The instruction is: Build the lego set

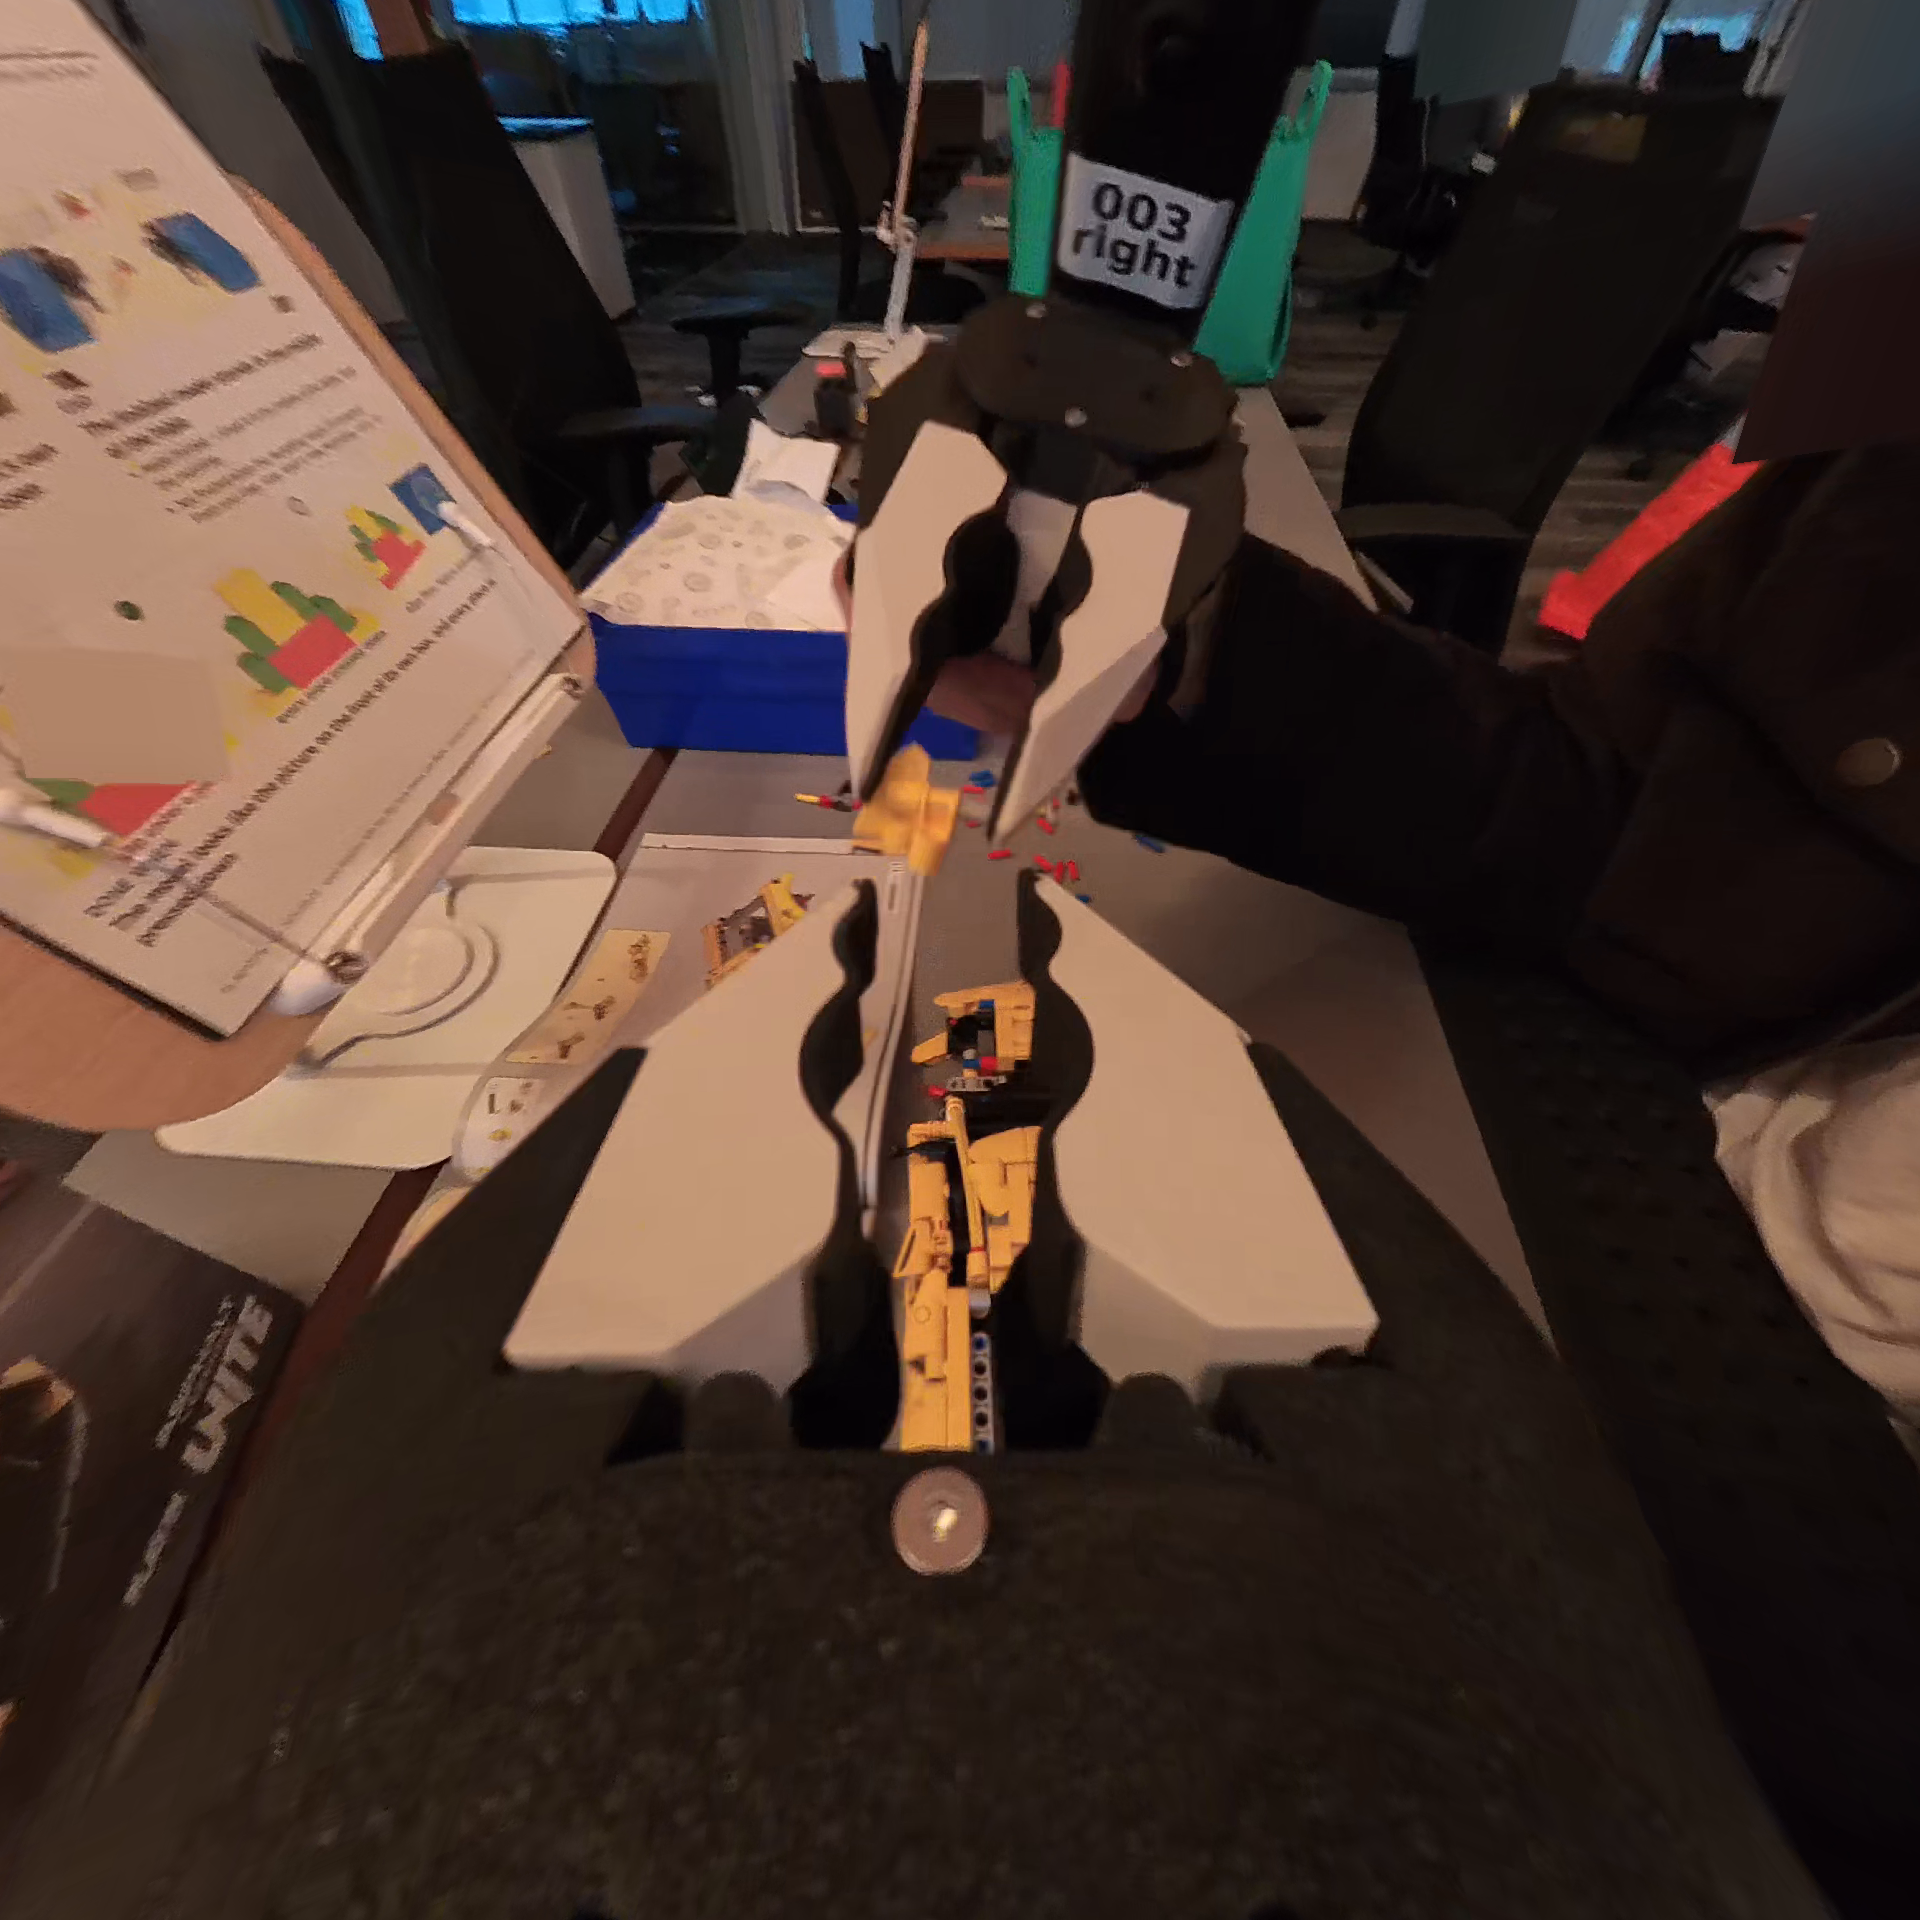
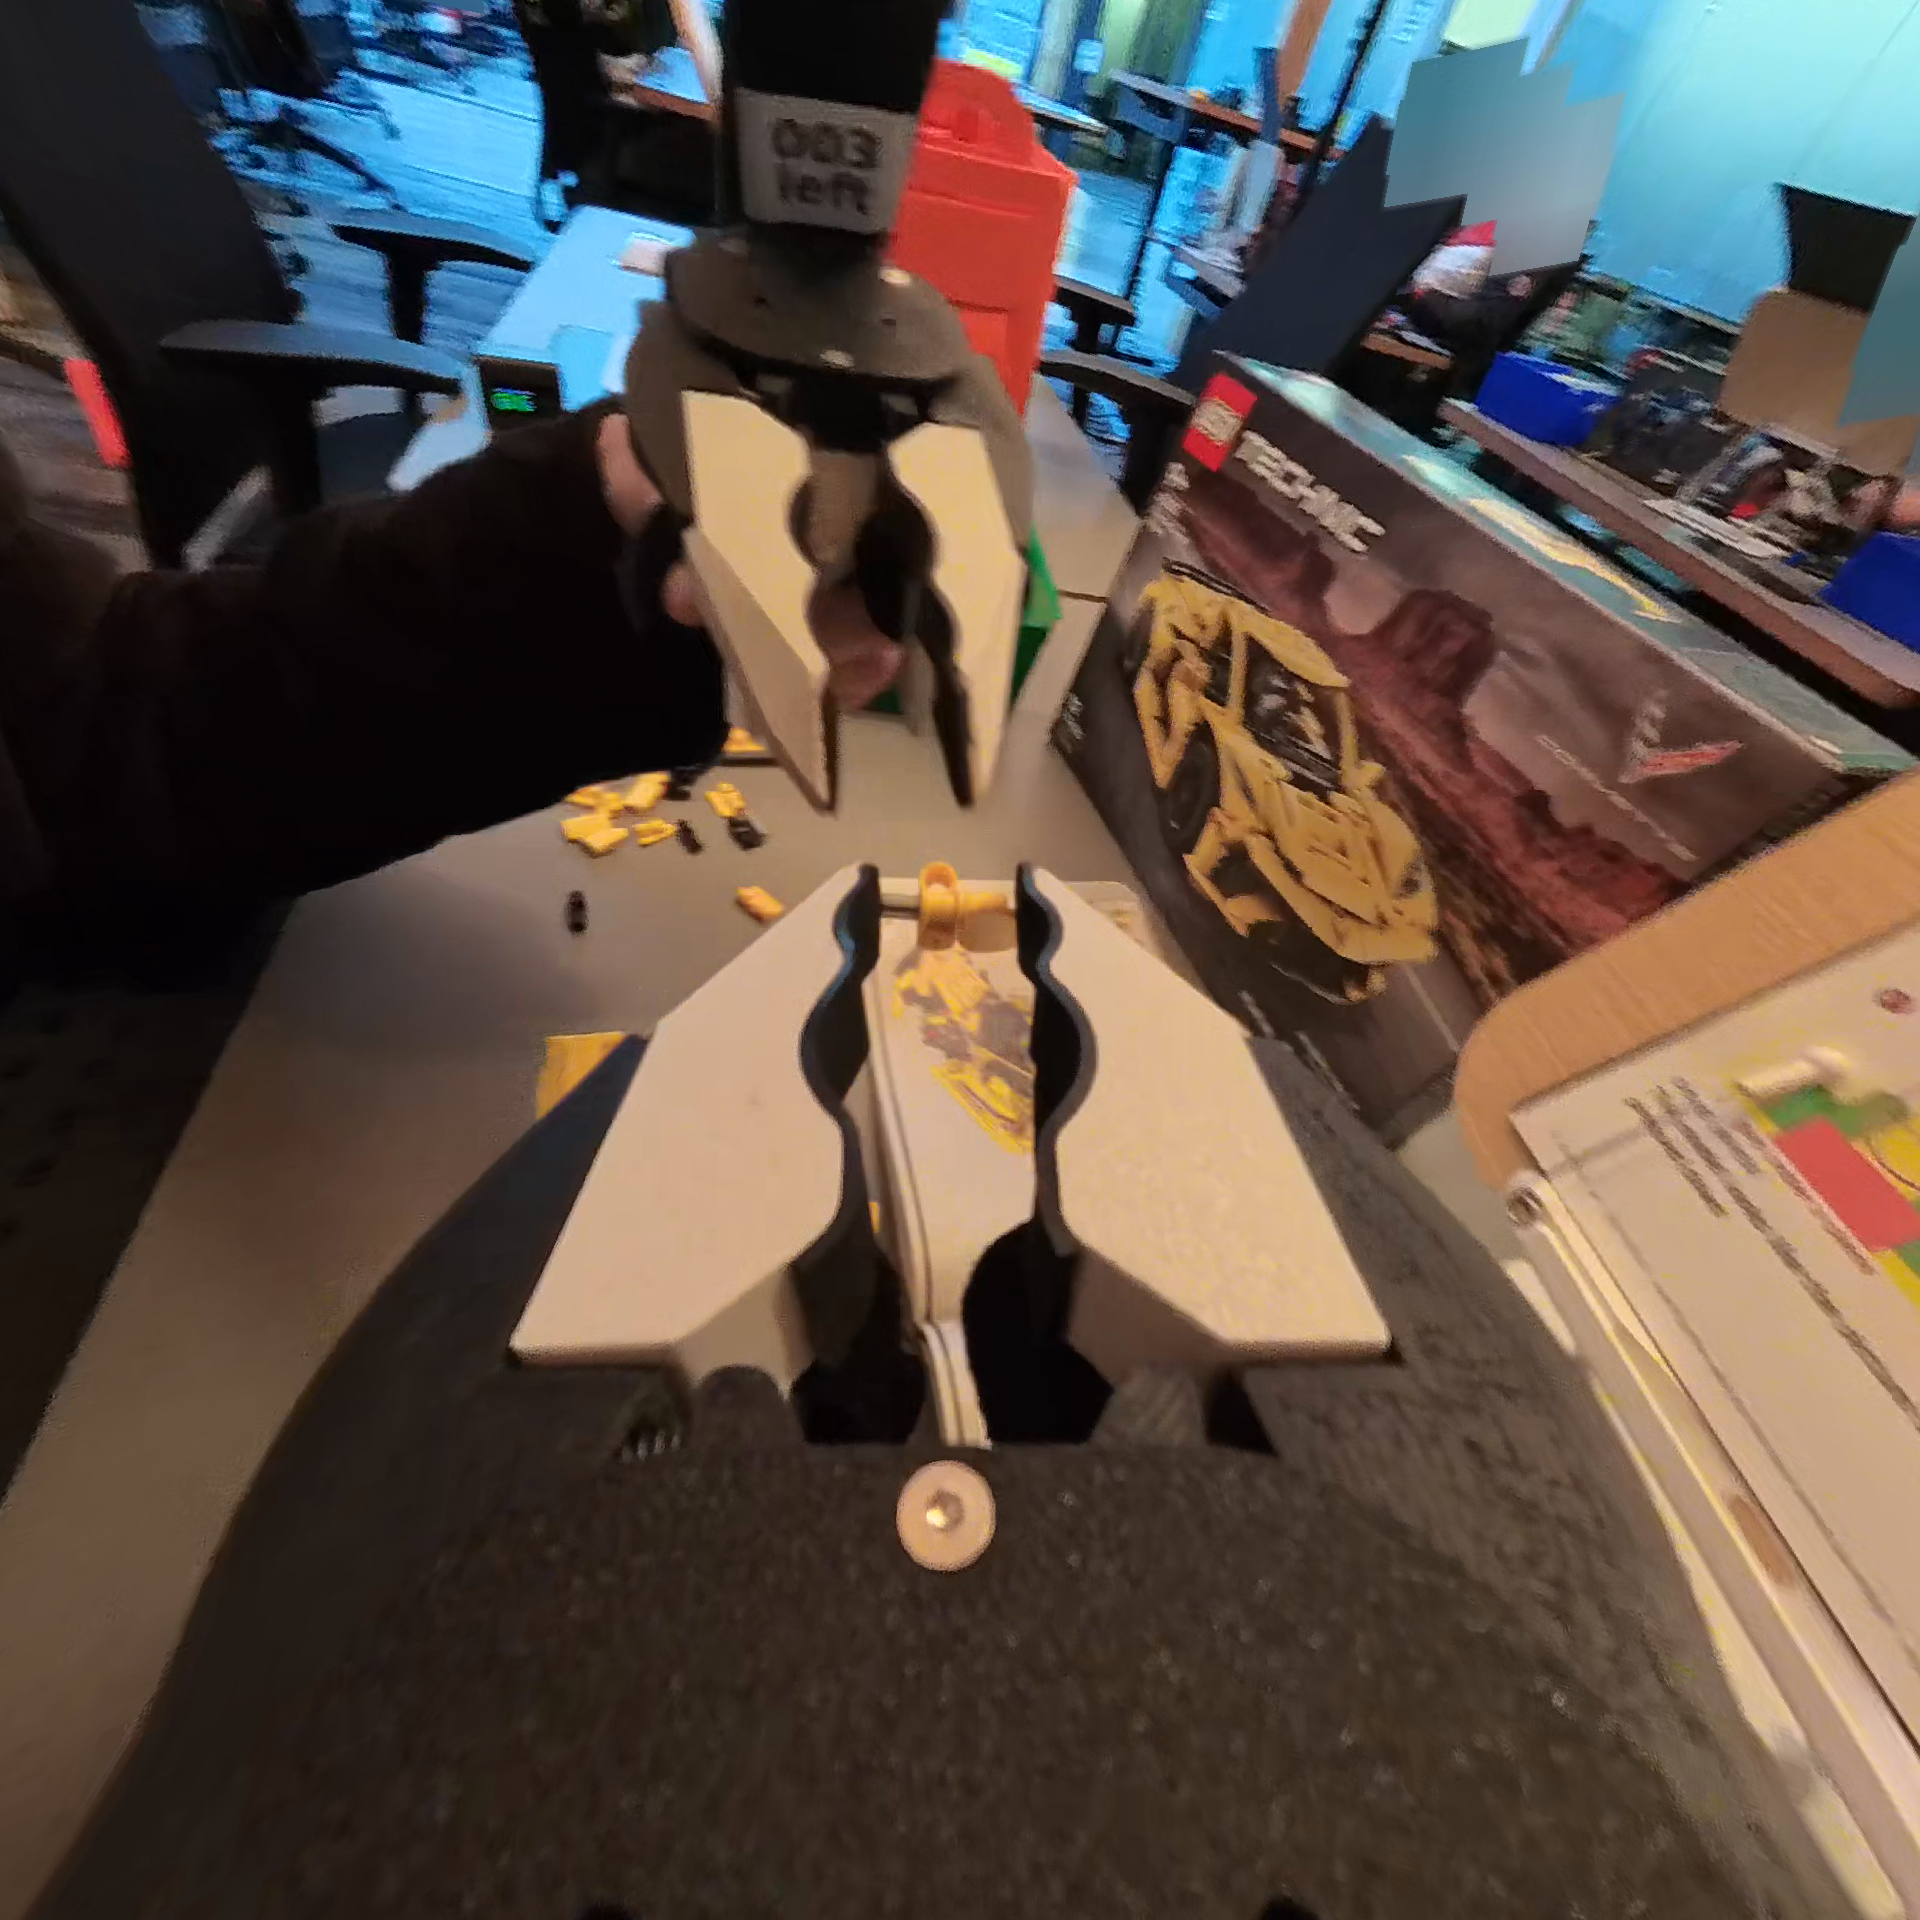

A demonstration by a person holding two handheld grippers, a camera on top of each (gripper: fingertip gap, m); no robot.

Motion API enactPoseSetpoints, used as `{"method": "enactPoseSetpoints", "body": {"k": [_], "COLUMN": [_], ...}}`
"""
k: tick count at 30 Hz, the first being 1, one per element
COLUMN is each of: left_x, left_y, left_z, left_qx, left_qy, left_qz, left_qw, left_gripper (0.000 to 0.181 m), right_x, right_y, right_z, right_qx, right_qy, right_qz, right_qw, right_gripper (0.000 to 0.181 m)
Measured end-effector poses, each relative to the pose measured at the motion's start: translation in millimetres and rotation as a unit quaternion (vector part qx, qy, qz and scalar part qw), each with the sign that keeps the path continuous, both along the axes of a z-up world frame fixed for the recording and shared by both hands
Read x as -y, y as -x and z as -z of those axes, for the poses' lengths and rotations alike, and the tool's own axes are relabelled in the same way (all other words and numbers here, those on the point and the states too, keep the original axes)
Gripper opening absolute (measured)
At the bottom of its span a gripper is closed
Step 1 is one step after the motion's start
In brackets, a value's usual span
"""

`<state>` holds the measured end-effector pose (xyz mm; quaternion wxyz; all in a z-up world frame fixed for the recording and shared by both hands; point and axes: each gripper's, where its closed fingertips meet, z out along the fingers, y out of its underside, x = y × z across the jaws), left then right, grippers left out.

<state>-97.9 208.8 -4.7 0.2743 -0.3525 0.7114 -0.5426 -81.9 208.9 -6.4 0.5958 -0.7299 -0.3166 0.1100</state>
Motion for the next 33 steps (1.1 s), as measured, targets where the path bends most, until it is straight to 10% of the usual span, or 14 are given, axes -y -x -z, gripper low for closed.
{"method": "enactPoseSetpoints", "body": {"k": [5, 13, 33], "left_x": [-57, -115, -119], "left_y": [-6, -30, -28], "left_z": [0, 131, 155], "left_qx": [0.048, -0.010, -0.062], "left_qy": [0.056, 0.092, 0.120], "left_qz": [-0.137, -0.355, -0.335], "left_qw": [0.988, 0.930, 0.932], "left_gripper": [0.027, 0.023, 0.021], "right_x": [3, 25, 30], "right_y": [-65, -139, -149], "right_z": [12, 102, 113], "right_qx": [-0.069, -0.128, -0.095], "right_qy": [-0.026, -0.076, -0.084], "right_qz": [0.179, 0.380, 0.402], "right_qw": [0.981, 0.913, 0.907], "right_gripper": [0.025, 0.025, 0.025]}}
